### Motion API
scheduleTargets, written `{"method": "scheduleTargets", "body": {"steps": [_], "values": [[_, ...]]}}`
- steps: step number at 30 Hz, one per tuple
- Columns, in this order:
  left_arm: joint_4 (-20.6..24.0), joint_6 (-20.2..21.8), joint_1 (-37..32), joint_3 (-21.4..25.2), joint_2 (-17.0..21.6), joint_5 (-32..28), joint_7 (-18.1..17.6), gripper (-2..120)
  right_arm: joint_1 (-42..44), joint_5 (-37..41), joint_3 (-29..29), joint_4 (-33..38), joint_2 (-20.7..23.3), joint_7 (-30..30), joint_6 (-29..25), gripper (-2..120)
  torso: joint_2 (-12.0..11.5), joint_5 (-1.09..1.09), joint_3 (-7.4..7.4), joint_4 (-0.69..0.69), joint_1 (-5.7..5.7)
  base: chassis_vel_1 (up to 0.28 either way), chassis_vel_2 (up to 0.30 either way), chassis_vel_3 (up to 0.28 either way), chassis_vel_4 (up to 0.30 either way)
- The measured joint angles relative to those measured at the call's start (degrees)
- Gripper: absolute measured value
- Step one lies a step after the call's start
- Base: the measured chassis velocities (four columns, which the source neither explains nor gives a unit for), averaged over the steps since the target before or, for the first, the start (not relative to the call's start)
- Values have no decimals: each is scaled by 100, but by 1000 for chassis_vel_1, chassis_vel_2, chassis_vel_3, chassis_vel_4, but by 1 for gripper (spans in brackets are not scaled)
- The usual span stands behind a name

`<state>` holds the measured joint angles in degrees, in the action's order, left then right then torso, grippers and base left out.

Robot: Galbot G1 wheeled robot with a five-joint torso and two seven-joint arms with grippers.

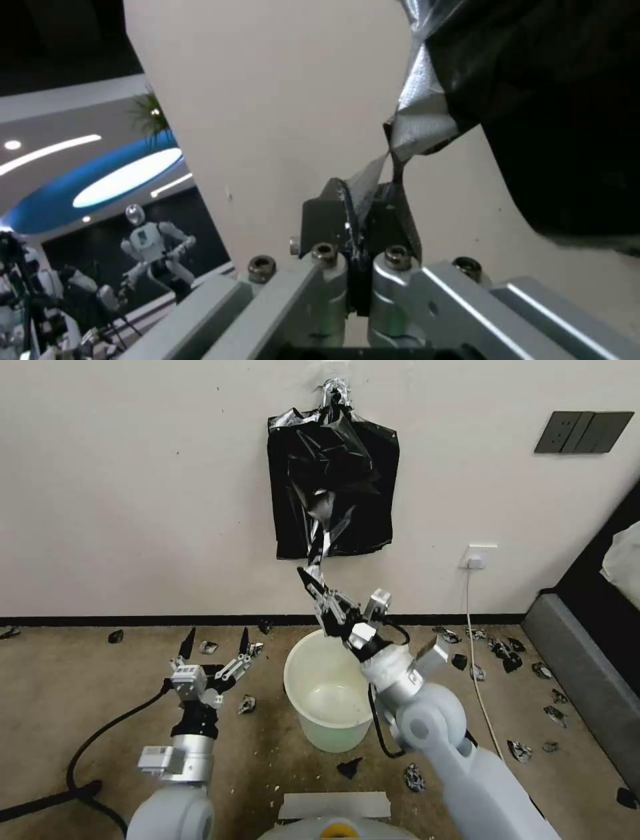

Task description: Place a trash bag onto the trash bin.

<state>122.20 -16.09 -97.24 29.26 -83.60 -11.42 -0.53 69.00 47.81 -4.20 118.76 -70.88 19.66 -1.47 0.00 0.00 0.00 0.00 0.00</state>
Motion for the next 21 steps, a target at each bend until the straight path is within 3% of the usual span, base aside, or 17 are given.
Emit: {"method": "scheduleTargets", "body": {"steps": [21], "values": [[-17, -1, 49, -50, 8, 9, 1, 100, 393, -403, -4, -57, 146, 472, -176, 0, 0, 0, 0, 0, 0, 0, 0, 0, 0]]}}
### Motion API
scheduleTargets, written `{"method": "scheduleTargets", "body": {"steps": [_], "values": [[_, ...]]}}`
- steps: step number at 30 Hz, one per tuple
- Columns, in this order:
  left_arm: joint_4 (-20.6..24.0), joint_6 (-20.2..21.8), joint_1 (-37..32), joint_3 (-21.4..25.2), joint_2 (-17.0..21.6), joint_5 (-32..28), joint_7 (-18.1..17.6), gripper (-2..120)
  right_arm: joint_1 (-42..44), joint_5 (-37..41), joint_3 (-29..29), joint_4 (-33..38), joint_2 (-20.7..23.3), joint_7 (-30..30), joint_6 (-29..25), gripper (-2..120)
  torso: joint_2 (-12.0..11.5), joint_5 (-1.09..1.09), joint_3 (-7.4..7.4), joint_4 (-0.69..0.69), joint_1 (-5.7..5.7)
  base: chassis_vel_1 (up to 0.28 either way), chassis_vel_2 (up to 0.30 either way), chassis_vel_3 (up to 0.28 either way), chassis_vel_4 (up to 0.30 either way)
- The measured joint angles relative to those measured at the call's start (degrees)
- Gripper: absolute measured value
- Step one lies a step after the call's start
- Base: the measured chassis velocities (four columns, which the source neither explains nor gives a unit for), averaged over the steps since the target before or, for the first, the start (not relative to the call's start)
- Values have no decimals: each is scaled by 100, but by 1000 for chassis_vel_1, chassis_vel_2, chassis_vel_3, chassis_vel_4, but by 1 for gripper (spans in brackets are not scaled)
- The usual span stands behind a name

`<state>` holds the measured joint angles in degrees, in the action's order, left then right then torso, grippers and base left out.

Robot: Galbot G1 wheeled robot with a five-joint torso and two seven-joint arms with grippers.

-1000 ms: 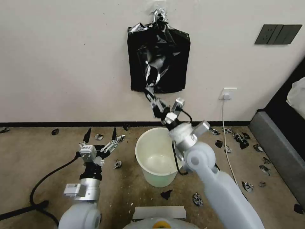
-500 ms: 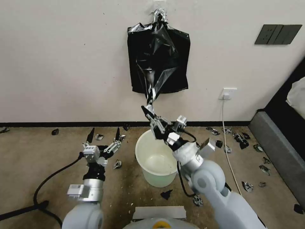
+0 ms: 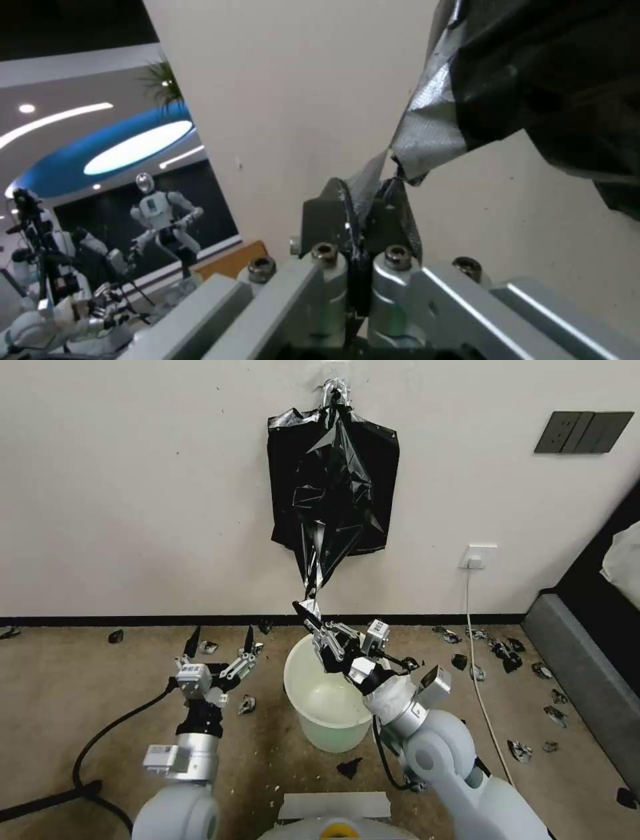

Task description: Place a trash bag onto the trash bin.

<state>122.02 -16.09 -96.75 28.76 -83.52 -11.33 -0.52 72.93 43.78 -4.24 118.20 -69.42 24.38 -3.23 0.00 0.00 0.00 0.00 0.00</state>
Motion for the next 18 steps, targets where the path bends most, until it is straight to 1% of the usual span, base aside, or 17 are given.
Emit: {"method": "scheduleTargets", "body": {"steps": [11, 16, 17, 18], "values": [[0, 1, 33, -25, 26, -7, -1, 100, 44, -79, -37, 12, 54, 56, -19, 0, 0, 0, 0, 0, 0, 0, 0, 0, 0], [14, 1, 38, -35, 28, -11, -3, 100, 68, -144, -137, 179, 81, -287, 61, 0, 0, 0, 0, 0, 0, 0, 0, 0, 0], [15, 1, 42, -37, 29, -12, -4, 100, 77, -145, -176, 233, 90, -378, 118, 2, 0, 0, 0, 0, 0, 0, 0, 0, 0], [15, 1, 49, -45, 29, -13, -6, 100, 96, -151, -232, 330, 111, -549, 176, 9, 0, 0, 0, 0, 0, 0, 0, 0, 0]]}}
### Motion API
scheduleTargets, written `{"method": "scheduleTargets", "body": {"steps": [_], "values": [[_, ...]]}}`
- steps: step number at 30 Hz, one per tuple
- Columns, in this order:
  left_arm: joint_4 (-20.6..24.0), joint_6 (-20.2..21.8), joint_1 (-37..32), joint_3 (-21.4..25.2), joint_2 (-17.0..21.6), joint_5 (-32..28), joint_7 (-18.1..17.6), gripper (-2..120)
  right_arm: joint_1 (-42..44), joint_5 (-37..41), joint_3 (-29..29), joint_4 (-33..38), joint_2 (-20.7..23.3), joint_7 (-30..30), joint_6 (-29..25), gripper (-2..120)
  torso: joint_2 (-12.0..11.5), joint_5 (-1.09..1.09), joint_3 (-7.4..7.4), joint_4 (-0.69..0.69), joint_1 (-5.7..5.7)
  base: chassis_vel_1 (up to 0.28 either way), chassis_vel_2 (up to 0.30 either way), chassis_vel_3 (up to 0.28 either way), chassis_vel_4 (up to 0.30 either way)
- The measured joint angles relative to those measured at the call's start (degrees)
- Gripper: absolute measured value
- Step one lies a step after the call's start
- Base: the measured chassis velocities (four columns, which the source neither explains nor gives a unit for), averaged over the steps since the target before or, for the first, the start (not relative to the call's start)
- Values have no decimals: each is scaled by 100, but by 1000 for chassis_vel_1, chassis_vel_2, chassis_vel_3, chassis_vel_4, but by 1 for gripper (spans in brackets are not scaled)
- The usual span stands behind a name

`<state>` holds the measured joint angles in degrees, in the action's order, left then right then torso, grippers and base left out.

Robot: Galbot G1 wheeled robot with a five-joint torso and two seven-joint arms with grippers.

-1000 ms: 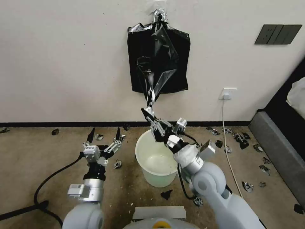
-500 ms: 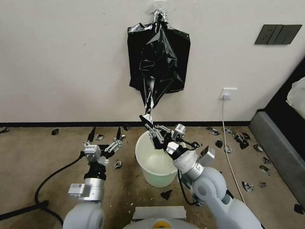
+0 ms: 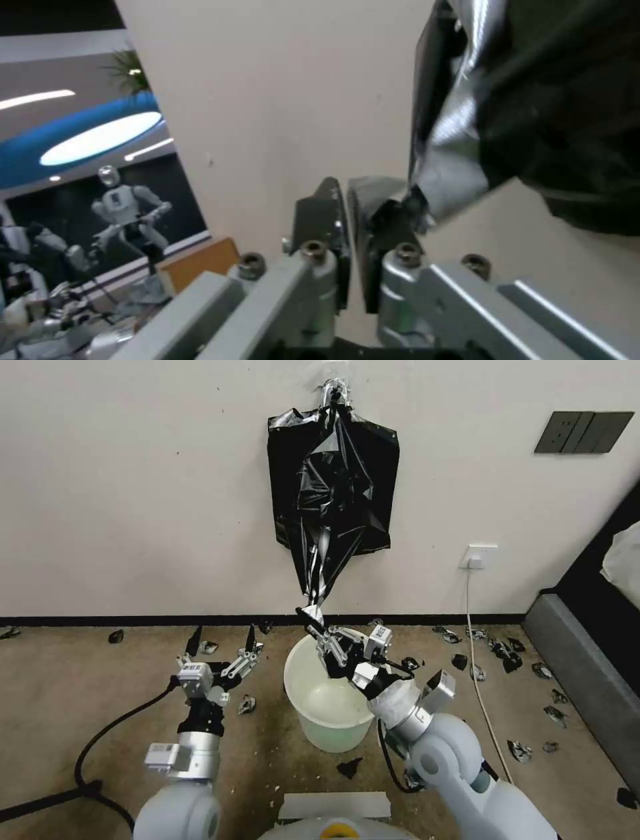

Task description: Place a trash bag onto the trash bin.

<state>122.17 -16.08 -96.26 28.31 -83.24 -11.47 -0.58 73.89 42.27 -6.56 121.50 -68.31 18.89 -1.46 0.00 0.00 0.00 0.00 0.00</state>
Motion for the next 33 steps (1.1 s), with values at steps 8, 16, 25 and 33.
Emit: {"method": "scheduleTargets", "body": {"steps": [8, 16, 25, 33], "values": [[-12, 4, 22, -41, -2, 0, -4, 100, 242, -677, -308, 290, 141, -732, 193, 36, 0, 0, 0, 0, 0, 0, 0, 0, 0], [-32, 16, 49, -63, -5, 1, -7, 100, 704, -1385, -714, 502, 241, -1157, 286, 65, 0, 0, 0, 0, 0, 0, 0, 0, 0], [-31, 25, 39, -64, 1, 8, -10, 100, 1063, -2109, -1147, 733, 274, -1732, 451, 98, 0, 1, 0, 0, 0, 0, 0, 0, 0], [-55, 34, 40, -85, -6, 24, -14, 100, 702, -2805, -1238, 984, 534, -2361, 788, 100, 0, 1, 0, 0, 0, 0, 0, 0, 0]]}}
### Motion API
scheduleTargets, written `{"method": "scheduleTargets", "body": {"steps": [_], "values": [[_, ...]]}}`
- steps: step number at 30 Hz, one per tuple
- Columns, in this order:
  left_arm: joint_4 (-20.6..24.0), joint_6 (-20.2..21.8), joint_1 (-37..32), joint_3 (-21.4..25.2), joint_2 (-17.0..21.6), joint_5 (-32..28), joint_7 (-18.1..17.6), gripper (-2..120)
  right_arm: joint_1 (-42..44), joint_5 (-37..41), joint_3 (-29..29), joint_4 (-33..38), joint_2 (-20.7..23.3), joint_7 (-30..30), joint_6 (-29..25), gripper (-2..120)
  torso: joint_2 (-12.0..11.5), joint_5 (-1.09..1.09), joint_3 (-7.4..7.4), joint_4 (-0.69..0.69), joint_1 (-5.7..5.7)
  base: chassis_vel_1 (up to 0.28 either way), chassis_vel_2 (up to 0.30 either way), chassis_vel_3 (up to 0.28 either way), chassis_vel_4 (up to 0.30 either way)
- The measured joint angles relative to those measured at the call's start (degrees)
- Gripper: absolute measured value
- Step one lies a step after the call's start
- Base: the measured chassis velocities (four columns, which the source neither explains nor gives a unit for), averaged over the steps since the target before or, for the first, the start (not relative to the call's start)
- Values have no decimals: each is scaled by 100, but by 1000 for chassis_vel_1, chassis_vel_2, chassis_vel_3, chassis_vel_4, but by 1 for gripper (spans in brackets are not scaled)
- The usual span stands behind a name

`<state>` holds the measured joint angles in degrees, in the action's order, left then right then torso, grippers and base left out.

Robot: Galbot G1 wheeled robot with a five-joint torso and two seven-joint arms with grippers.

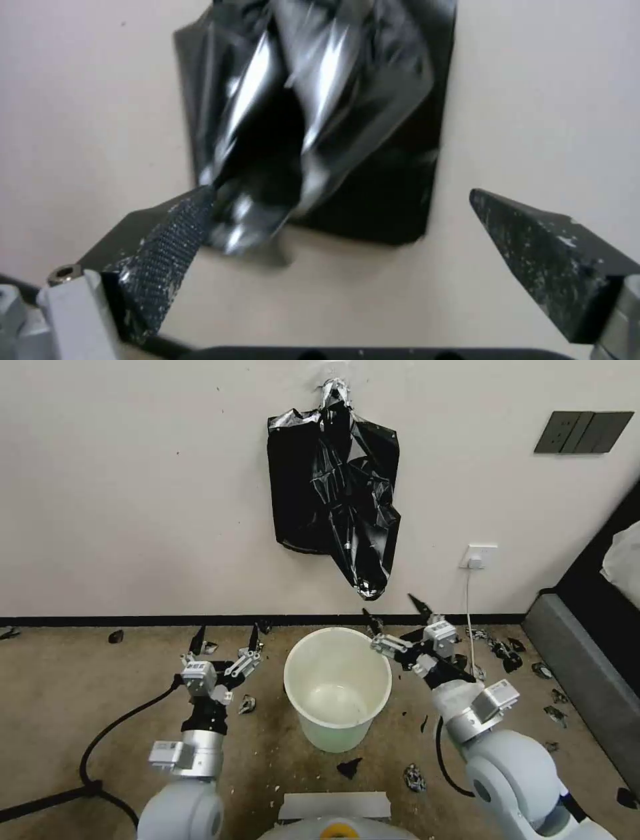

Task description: Place a trash bag onto the trash bin.

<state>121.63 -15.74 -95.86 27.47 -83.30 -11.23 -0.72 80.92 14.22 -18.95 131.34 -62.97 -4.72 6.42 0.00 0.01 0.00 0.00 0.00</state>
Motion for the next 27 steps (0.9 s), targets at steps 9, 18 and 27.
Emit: {"method": "scheduleTargets", "body": {"steps": [9, 18, 27], "values": [[-16, 12, -12, -34, -44, 94, -6, 100, -1537, -257, 663, -78, 901, -256, 690, 100, 0, 0, 1, 2, 0, 0, 0, 0, 0], [0, 22, -11, -59, -133, 174, -9, 100, -2585, -414, 1278, -204, 1329, -502, 1407, 100, 0, 0, 1, 1, 0, 0, 0, 0, 0], [-97, 22, 72, -71, -164, 174, -9, 100, -3435, 87, 2031, -365, 1540, -645, 2269, 100, 0, -2, 0, 1, 0, 0, 0, 0, 0]]}}
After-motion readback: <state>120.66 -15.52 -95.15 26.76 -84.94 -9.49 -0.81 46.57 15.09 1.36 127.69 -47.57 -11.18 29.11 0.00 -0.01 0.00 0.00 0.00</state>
